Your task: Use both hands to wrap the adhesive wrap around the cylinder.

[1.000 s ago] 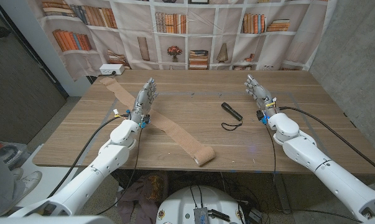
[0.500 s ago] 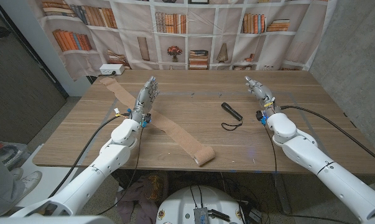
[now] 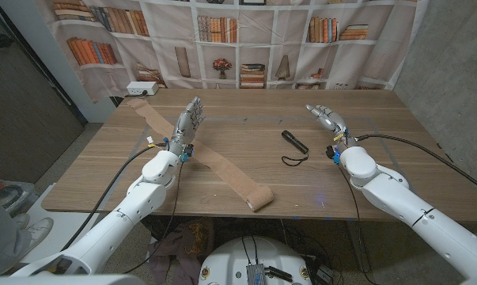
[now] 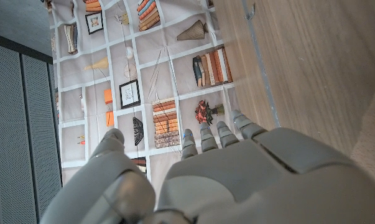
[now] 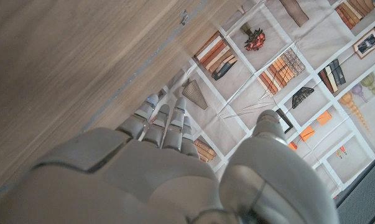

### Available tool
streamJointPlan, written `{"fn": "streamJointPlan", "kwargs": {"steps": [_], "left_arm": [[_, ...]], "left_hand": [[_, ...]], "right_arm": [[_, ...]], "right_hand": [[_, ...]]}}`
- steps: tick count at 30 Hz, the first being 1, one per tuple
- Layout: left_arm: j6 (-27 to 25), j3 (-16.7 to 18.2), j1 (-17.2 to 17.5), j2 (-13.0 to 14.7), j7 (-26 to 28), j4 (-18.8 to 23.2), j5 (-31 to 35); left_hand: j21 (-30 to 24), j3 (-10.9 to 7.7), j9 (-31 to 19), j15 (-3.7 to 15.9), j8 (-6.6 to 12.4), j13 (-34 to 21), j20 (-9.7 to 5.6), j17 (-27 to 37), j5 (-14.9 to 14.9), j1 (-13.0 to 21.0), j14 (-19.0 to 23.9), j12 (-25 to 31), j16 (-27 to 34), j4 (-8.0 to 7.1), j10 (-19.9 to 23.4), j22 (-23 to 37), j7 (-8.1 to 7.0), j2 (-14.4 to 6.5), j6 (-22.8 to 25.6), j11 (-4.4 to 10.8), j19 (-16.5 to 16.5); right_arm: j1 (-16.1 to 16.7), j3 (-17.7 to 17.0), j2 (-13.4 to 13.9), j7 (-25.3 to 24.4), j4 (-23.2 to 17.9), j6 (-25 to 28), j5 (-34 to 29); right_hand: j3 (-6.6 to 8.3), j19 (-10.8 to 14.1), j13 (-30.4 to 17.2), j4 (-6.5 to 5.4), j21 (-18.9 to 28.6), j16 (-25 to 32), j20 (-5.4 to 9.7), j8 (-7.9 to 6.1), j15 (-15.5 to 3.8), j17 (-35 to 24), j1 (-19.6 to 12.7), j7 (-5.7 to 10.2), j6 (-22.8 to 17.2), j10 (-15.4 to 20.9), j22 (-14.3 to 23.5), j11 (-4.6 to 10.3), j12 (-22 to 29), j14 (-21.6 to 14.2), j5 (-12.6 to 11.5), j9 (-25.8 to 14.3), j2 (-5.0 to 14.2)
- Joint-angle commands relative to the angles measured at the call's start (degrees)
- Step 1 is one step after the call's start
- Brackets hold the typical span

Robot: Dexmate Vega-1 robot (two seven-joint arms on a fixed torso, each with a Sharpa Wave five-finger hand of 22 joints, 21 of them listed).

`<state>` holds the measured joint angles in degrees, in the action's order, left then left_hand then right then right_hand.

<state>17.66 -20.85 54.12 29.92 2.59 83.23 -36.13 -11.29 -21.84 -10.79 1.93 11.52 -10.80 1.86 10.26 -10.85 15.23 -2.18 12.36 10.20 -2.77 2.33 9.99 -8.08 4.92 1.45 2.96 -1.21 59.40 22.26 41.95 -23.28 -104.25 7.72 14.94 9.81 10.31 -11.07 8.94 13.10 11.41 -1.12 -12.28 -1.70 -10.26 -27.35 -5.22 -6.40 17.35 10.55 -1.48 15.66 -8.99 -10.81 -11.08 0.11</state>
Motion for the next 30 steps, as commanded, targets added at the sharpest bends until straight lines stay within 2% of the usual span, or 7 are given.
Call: {"fn": "streamJointPlan", "kwargs": {"steps": [1, 7, 9, 14, 17, 23, 30], "left_arm": [[-0.7, -0.2, -0.2, 0.2, -0.6, -0.2, -0.2], [-0.9, -0.2, 0.1, 0.4, -0.5, 0.2, -0.2], [-1.0, -0.2, 0.2, 0.6, -0.5, 0.4, -0.2], [-1.1, -0.2, 0.4, 0.7, -0.1, 0.8, 0.0], [-1.0, -0.2, 0.5, 0.5, -0.2, 0.7, -0.2], [-0.9, -0.4, 0.4, 0.2, -0.4, 0.2, -0.3], [-0.9, -0.5, 0.3, 0.1, -0.2, 0.1, -0.1]], "left_hand": [[0.0, 0.33, -0.2, 0.1, 0.28, -0.2, 0.1, 0.3, -0.2, 0.1, -0.3, 0.1, 0.5, 0.04, 0.5, 0.2, -0.14, -0.4, 0.2, 0.15, 0.3], [0.0, 0.37, -0.2, 0.1, 0.29, -0.2, 0.18, 0.3, -0.2, 0.1, -0.3, 0.1, 0.5, 0.05, 0.5, 0.2, -0.2, -0.5, 0.4, 0.05, 0.3], [0.0, 0.37, -0.2, 0.06, 0.31, -0.2, 0.18, 0.3, -0.2, 0.1, -0.3, 0.1, 0.5, 0.05, 0.5, 0.2, -0.2, -0.5, 0.4, 0.05, 0.3], [0.1, 0.39, -0.2, 0.11, 0.3, -0.2, 0.17, 0.3, -0.2, 0.1, -0.3, 0.0, 0.5, 0.06, 0.5, 0.2, -0.27, -0.5, 0.5, 0.18, 0.4], [0.1, 0.4, -0.2, 0.11, 0.3, -0.2, 0.19, 0.3, -0.2, 0.1, -0.4, 0.1, 0.5, 0.06, 0.6, 0.2, -0.23, -0.5, 0.5, 0.2, 0.4], [0.0, 0.42, -0.2, 0.13, 0.3, -0.2, 0.18, 0.3, -0.2, 0.1, -0.4, 0.1, 0.5, 0.07, 0.7, 0.2, -0.25, -0.5, 0.6, 0.03, 0.4], [0.1, 0.45, -0.2, 0.15, 0.29, -0.2, 0.22, 0.3, -0.2, 0.2, -0.4, 0.0, 0.5, 0.08, 0.7, 0.2, -0.26, -0.6, 0.6, 0.09, 0.4]], "right_arm": [[0.3, 1.2, 2.7, -0.5, -3.2, 5.5, -4.2], [-0.3, 2.4, 5.0, 1.5, -5.2, 9.4, -6.4], [-0.6, 2.6, 5.8, 2.9, -5.5, 10.0, -6.4], [-1.7, 3.4, 7.5, 5.4, -6.8, 12.8, -7.1], [-2.5, 3.8, 8.4, 6.9, -7.5, 14.4, -7.4], [-4.2, 5.4, 9.9, 8.5, -9.3, 18.5, -9.5], [-6.2, 7.8, 11.1, 10.8, -10.7, 21.9, -12.3]], "right_hand": [[-0.24, 0.9, -0.2, 0.0, -0.1, 0.2, -0.06, -0.05, -0.38, -0.2, -0.8, -0.2, -0.4, 1.2, 0.2, 0.17, 0.3, -1.1, 0.2, -0.3, -0.21], [-0.33, 3.3, -0.4, -0.6, 0.5, 1.6, -0.25, -0.35, -1.63, -0.6, -1.0, -0.29, -1.4, 3.8, 0.3, 0.84, 1.2, -5.7, 0.2, -0.5, -0.06], [-0.31, 6.2, -0.5, -0.96, 1.5, 2.1, -0.49, -0.34, -2.23, -0.9, -0.8, -0.22, -1.5, 3.9, 0.5, 0.76, 1.1, -7.7, 0.2, -0.5, 0.25], [-0.29, 8.1, -0.7, -1.21, 2.2, 2.0, -2.1, -0.63, -2.24, -1.2, -0.7, 0.94, -2.2, 2.8, 0.7, 0.96, 0.7, -7.8, 0.2, -0.6, 0.51], [-0.21, 9.4, -1.1, -1.49, 2.8, 2.3, -2.49, -1.08, -3.11, -1.9, -0.6, 5.13, -3.3, 0.7, 1.2, 1.05, 0.1, -8.7, 0.1, -0.9, 0.99], [-0.37, 10.6, -1.4, -1.69, 3.4, 2.4, -3.38, -0.8, -3.26, -2.4, -0.2, 3.51, -2.5, -0.9, 1.6, 0.76, -0.4, -8.9, 0.2, -1.0, 0.98], [-0.4, 12.2, -1.6, -1.62, 4.3, 3.1, -2.58, -0.62, -4.41, -2.8, -0.3, 2.6, -1.9, -0.5, 2.0, 0.77, -0.1, -10.6, 0.2, -1.1, 0.91]]}}
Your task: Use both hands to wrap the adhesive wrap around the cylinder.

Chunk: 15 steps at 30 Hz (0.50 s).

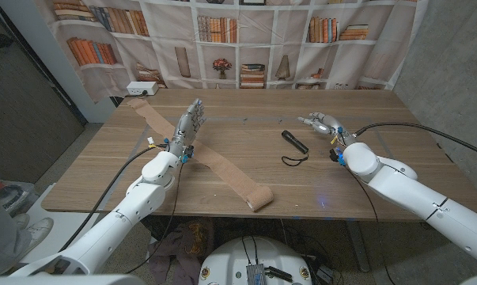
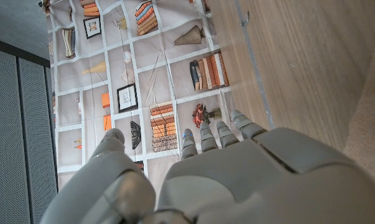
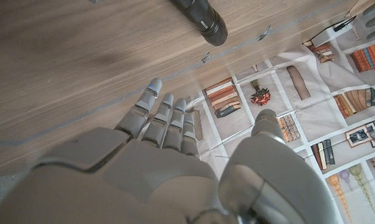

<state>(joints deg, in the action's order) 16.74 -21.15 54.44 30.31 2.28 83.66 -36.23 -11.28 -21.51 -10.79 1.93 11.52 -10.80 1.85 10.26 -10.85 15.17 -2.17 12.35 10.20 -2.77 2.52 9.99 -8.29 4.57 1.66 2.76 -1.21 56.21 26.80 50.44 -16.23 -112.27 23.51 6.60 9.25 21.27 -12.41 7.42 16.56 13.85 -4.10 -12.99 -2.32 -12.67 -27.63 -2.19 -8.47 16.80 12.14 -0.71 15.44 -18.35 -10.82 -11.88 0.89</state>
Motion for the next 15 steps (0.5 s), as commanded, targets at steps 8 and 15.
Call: {"fn": "streamJointPlan", "kwargs": {"steps": [8, 15], "left_arm": [[-0.2, -0.5, -0.1, -0.4, -0.1, -0.6, 0.1], [0.0, -0.6, -0.1, -0.7, 0.1, -0.7, 0.2]], "left_hand": [[0.1, 0.15, -0.2, 0.12, 0.25, -0.2, 0.19, 0.3, -0.2, 0.3, -0.3, 0.0, 0.5, 0.1, 0.5, 0.2, 0.01, -0.3, 0.4, 0.36, 0.5], [0.1, 0.17, -0.2, 0.08, 0.25, -0.2, 0.22, 0.3, -0.2, 0.3, -0.3, 0.0, 0.5, 0.11, 0.5, 0.2, -0.04, -0.3, 0.5, 0.32, 0.5]], "right_arm": [[-4.5, 5.5, 3.1, 4.7, -3.8, 9.6, -7.4], [-6.8, 9.0, 3.8, 6.6, -4.8, 12.6, -12.7]], "right_hand": [[0.16, 2.3, -0.5, -0.01, 1.5, 0.9, 1.02, -0.09, -4.55, -0.6, -0.2, -0.85, -0.2, 0.7, 0.8, 0.22, 0.5, -2.3, 0.2, -0.4, 0.05], [0.32, 2.9, -0.7, 0.2, 2.1, 1.3, 1.57, -0.06, -4.63, -0.9, -0.6, -2.74, 0.0, 1.4, 1.2, -0.11, 0.9, -3.5, 0.1, -0.4, 0.11]]}}
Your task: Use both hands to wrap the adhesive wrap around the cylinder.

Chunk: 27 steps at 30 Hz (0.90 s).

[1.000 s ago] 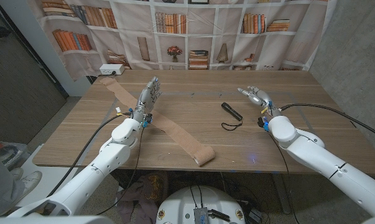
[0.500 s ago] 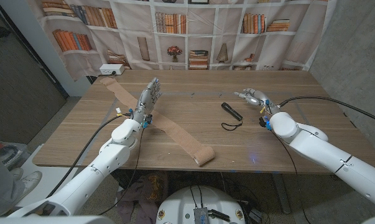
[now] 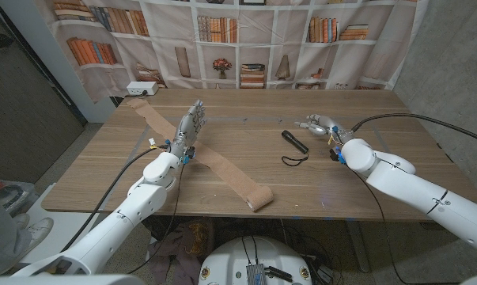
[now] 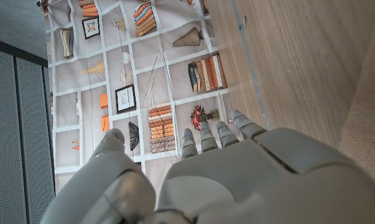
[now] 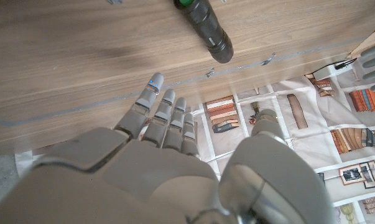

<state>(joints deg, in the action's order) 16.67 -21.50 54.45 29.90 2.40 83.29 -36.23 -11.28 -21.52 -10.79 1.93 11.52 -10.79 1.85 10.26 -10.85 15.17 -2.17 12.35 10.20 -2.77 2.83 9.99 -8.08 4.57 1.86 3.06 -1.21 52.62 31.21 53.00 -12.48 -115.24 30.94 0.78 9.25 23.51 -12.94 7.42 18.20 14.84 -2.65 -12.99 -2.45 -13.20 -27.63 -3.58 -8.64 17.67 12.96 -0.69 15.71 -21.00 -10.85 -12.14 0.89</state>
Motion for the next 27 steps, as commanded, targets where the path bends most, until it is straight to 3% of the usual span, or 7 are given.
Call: {"fn": "streamJointPlan", "kwargs": {"steps": [1, 6, 10, 19, 27], "left_arm": [[-0.1, -0.3, -0.1, -0.2, 0.3, -0.1, 0.4], [-0.1, -0.4, 0.1, -0.3, 0.2, -0.2, 0.3], [0.1, -0.4, 0.3, -0.3, 0.5, 0.0, 0.5], [0.2, -0.6, 0.8, -0.5, 0.8, 0.3, 0.6], [0.2, -0.8, 0.7, -0.9, 0.8, -0.1, 0.6]], "left_hand": [[0.0, 0.18, -0.2, 0.08, 0.24, -0.2, 0.2, 0.3, -0.2, 0.3, -0.4, 0.0, 0.5, 0.11, 0.2, 0.2, -0.22, -0.3, 0.3, 0.01, 0.4], [0.1, 0.21, -0.2, 0.09, 0.23, -0.2, 0.19, 0.3, -0.1, 0.3, -0.4, -0.1, 0.5, 0.12, 0.1, 0.2, -0.28, -0.3, 0.3, -0.12, 0.5], [0.1, 0.26, -0.2, 0.12, 0.25, -0.2, 0.23, 0.3, -0.1, 0.3, -0.5, -0.1, 0.5, 0.12, 0.1, 0.2, -0.35, -0.3, 0.4, -0.01, 0.5], [0.1, 0.37, -0.2, 0.05, 0.45, -0.2, 0.24, 0.3, -0.1, 0.2, -0.5, -0.1, 0.5, 0.1, 0.2, 0.2, -0.17, -0.3, 1.0, -0.03, 0.5], [0.1, 0.5, -0.2, 0.07, 0.86, -0.2, 0.27, 0.3, -0.1, 0.2, -0.4, 0.1, 0.6, 0.09, 0.6, 0.2, 0.12, -0.3, 2.4, -0.08, 0.6]], "right_arm": [[-3.4, 4.8, 1.2, 3.1, -1.8, 5.3, -7.2], [-4.7, 6.6, 1.0, 4.8, -1.5, 6.9, -9.8], [-5.9, 8.3, 1.0, 6.1, -1.6, 8.4, -12.5], [-7.2, 10.9, 0.7, 8.2, -1.9, 10.8, -17.8], [-6.8, 12.2, 0.2, 7.9, -2.6, 13.1, -22.3]], "right_hand": [[0.34, 0.6, -0.2, 0.2, 0.5, 0.3, 0.14, -0.04, -4.49, -0.3, -0.7, -1.36, 0.2, 0.6, 0.4, -0.15, 0.7, -0.8, 0.1, -0.2, 0.13], [0.37, 0.6, -0.3, 0.22, 0.6, 0.3, 0.17, -0.29, -4.34, -0.4, -0.7, -1.21, -0.4, 0.7, 0.6, -0.31, 0.8, -0.9, 0.1, -0.2, 0.16], [0.41, 0.5, -0.4, 0.28, 0.7, 0.5, 0.21, -0.48, -4.12, -0.6, -0.9, -2.24, -0.8, 1.3, 0.7, -0.73, 1.1, -1.7, 0.1, -0.3, 0.15], [0.26, 0.7, -0.6, 0.13, 1.0, 0.9, 0.42, -0.99, -4.22, -0.8, -0.7, -2.75, -2.1, 2.7, 0.9, -1.11, 1.7, -3.0, 0.2, -0.4, 0.04], [0.46, 3.5, -0.9, 0.27, 2.9, 2.5, 1.58, -2.16, -6.04, -1.2, -1.2, -2.08, -5.2, 6.0, 1.8, -0.24, 3.2, -7.7, 0.1, -0.5, 0.24]]}}
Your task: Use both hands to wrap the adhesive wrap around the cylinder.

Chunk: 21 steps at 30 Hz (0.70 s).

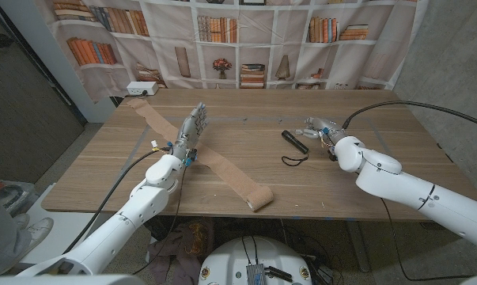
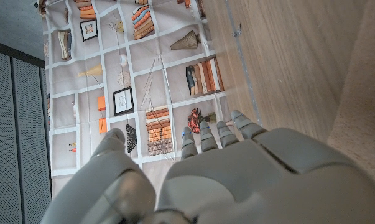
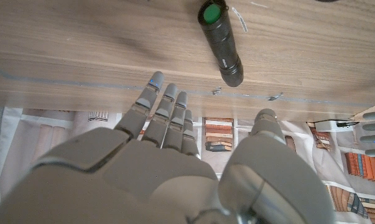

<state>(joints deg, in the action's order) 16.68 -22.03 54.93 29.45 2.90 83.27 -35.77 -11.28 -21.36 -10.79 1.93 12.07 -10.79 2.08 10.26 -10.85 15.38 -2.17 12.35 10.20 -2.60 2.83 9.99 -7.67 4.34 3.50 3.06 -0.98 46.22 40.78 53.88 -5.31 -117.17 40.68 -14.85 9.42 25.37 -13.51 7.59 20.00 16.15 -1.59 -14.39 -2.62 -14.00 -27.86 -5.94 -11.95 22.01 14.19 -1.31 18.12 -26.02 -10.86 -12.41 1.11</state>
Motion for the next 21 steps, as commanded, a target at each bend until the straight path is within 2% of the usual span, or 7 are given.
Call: {"fn": "streamJointPlan", "kwargs": {"steps": [1, 5, 6, 8, 12, 15, 21], "left_arm": [[0.2, -0.4, 0.1, -0.4, 0.1, -0.1, 0.1], [0.1, -0.5, -0.1, -0.6, 0.1, -0.4, 0.2], [0.2, -0.5, -0.2, -0.6, 0.1, -0.5, 0.2], [0.1, -0.6, -0.3, -0.5, 0.0, -0.5, 0.4], [0.1, -0.7, -0.5, -0.6, -0.2, -0.9, 0.3], [0.2, -0.7, -0.6, -0.6, -0.5, -1.1, 0.2], [0.2, -0.6, -0.5, -0.5, -0.7, -1.0, -0.1]], "left_hand": [[0.1, 0.36, -0.2, 0.06, 0.37, -0.2, 0.03, 0.3, -0.1, -0.1, -0.4, 0.1, 0.6, -0.07, 0.6, 0.2, -0.32, -0.1, 0.9, -0.01, 0.3], [0.0, 0.39, -0.2, 0.08, 0.4, -0.2, 0.04, 0.3, -0.1, -0.1, -0.5, 0.0, 0.5, -0.07, 0.7, 0.2, -0.39, -0.1, 1.2, -0.07, 0.3], [0.0, 0.4, -0.2, 0.09, 0.4, -0.2, 0.04, 0.3, -0.1, -0.1, -0.5, 0.0, 0.5, -0.07, 0.7, 0.2, -0.42, -0.1, 1.2, 0.03, 0.3], [0.0, 0.41, -0.2, 0.1, 0.39, -0.2, 0.01, 0.3, -0.1, -0.1, -0.5, 0.1, 0.5, -0.07, 0.8, 0.2, -0.42, -0.1, 1.2, 0.03, 0.3], [0.0, 0.43, -0.2, 0.09, 0.38, -0.2, 0.02, 0.3, -0.1, 0.0, -0.5, 0.1, 0.5, -0.06, 0.9, 0.2, -0.38, -0.1, 1.3, 0.05, 0.3], [0.0, 0.45, -0.2, 0.08, 0.39, -0.2, 0.03, 0.3, -0.1, 0.0, -0.5, 0.1, 0.5, -0.06, 0.9, 0.2, -0.42, -0.1, 1.4, 0.06, 0.3], [0.0, 0.47, -0.2, 0.04, 0.38, -0.2, 0.04, 0.3, -0.1, 0.0, -0.5, 0.1, 0.5, -0.06, 0.9, 0.2, -0.43, -0.1, 1.5, 0.08, 0.3]], "right_arm": [[-0.2, 2.7, -0.8, 0.7, -0.8, 3.5, -6.9], [1.0, 2.4, -1.2, -1.2, -0.8, 3.2, -8.4], [1.2, 2.5, -1.3, -1.4, -0.9, 3.3, -8.9], [1.6, 2.5, -1.5, -1.5, -0.9, 3.4, -9.4], [1.5, 3.2, -1.6, -0.5, -1.0, 4.1, -10.9], [1.2, 4.0, -1.9, 0.5, -1.0, 4.7, -12.3], [0.9, 5.2, -2.5, 1.7, -0.5, 6.0, -14.9]], "right_hand": [[0.37, 2.4, -0.4, 0.23, 1.7, 1.6, 0.93, -1.01, -6.2, -0.5, -1.3, 0.45, -2.6, 2.9, 0.8, 0.85, 1.3, -3.8, 0.1, -0.3, 0.0], [0.46, 4.1, -0.4, 0.38, 3.0, 2.6, 1.85, -1.87, -7.43, -0.7, -1.7, 0.8, -5.3, 5.1, 1.3, 1.28, 2.2, -7.0, 0.1, -0.3, -0.07], [0.48, 5.0, -0.3, 0.37, 3.7, 3.1, 2.45, -2.53, -8.46, -0.8, -1.9, 1.44, -7.2, 6.9, 1.6, 1.53, 2.7, -8.6, 0.1, -0.3, -0.06], [0.51, 6.4, 0.1, 0.4, 4.8, 3.8, 3.09, -3.27, -9.03, -0.9, -2.2, 2.19, -9.7, 9.2, 2.0, 2.17, 3.3, -11.2, 0.1, -0.3, -0.14], [0.42, 7.2, 0.4, 0.32, 5.5, 4.3, 3.49, -3.42, -9.02, -1.0, -2.1, 2.43, -10.5, 10.0, 2.3, 2.62, 3.4, -12.8, 0.1, -0.3, -0.29], [0.51, 7.9, 0.6, 0.27, 6.0, 4.7, 3.75, -3.49, -9.82, -1.1, -2.2, 2.71, -11.0, 10.3, 2.5, 2.65, 3.4, -14.3, 0.1, -0.3, -0.1], [0.57, 8.6, 0.9, 0.28, 6.8, 4.9, 3.95, -3.62, -10.27, -1.1, -2.4, 3.24, -11.8, 11.2, 2.9, 2.91, 3.6, -15.5, 0.1, -0.3, -0.06]]}}
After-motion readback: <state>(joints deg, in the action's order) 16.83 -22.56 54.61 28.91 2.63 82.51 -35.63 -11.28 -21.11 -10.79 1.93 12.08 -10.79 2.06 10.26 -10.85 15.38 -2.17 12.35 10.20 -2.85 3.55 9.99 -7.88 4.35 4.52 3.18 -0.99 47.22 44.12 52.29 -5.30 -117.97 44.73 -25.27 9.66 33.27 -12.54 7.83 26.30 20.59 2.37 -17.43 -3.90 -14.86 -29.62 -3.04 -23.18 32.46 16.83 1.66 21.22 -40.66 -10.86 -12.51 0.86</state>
